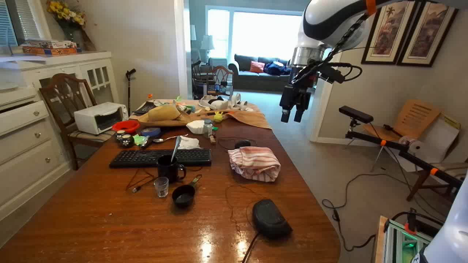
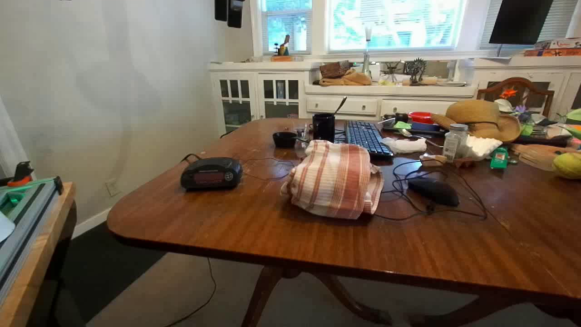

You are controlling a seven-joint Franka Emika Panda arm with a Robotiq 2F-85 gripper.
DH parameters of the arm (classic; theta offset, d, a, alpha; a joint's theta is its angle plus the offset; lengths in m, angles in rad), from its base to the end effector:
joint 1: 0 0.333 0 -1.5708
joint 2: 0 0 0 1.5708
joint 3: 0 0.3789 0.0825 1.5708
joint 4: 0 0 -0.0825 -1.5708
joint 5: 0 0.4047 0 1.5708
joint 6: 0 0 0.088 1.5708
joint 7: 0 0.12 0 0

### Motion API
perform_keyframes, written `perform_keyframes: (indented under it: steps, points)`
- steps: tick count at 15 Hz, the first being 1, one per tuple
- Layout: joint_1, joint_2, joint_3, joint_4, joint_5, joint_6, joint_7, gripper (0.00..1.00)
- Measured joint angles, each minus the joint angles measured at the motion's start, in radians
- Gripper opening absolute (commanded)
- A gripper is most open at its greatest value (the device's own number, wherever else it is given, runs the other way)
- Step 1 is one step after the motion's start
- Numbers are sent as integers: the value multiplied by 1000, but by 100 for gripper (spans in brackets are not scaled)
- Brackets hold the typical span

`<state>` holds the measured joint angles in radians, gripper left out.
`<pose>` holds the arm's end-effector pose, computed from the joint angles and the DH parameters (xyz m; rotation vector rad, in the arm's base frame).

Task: Press a button on the top of the alarm clock.

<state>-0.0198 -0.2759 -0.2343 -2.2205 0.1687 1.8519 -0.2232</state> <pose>0.4484 -0.1088 0.5199 -2.8985 0.1078 0.0684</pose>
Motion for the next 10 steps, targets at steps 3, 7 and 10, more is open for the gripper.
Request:
perform_keyframes:
  steps: [3,7,10]
  points:
    - [0,0,0,0,0,0,0,100]
    - [-4,1,4,0,-1,5,2,100]
    - [-24,18,26,-9,-6,48,27,100]
